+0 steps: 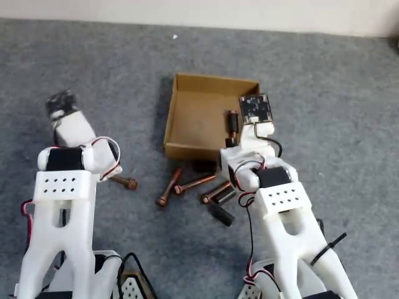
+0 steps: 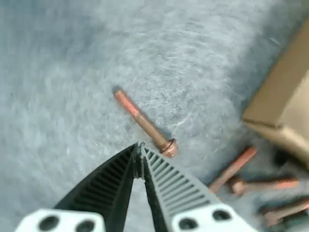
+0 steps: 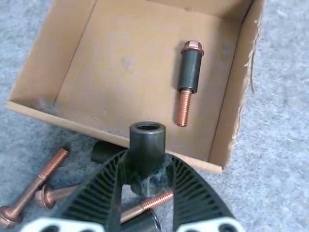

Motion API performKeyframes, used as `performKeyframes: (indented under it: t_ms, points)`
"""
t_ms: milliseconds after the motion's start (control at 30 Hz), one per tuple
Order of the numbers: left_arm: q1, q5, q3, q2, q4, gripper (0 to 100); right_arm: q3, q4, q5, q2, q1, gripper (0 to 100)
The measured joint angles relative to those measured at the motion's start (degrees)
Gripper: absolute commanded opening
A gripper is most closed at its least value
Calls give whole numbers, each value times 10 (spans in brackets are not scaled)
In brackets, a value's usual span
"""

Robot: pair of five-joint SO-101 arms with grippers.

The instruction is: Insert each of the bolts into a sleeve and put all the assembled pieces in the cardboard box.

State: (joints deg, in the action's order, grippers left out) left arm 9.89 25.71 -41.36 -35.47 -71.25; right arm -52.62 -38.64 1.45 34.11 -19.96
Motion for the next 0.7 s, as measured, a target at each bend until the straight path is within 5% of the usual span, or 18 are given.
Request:
performKeyframes:
  t_ms: [333,500,700]
  points:
    - [0,-491,-33,-2,52,6,0,0,0,0,0,5]
    - [0,-619,-40,0,67,27,0,0,-4,0,0,5]
    - [-18,-759,-27,98,69,189,-1,3,-15,0,0,5]
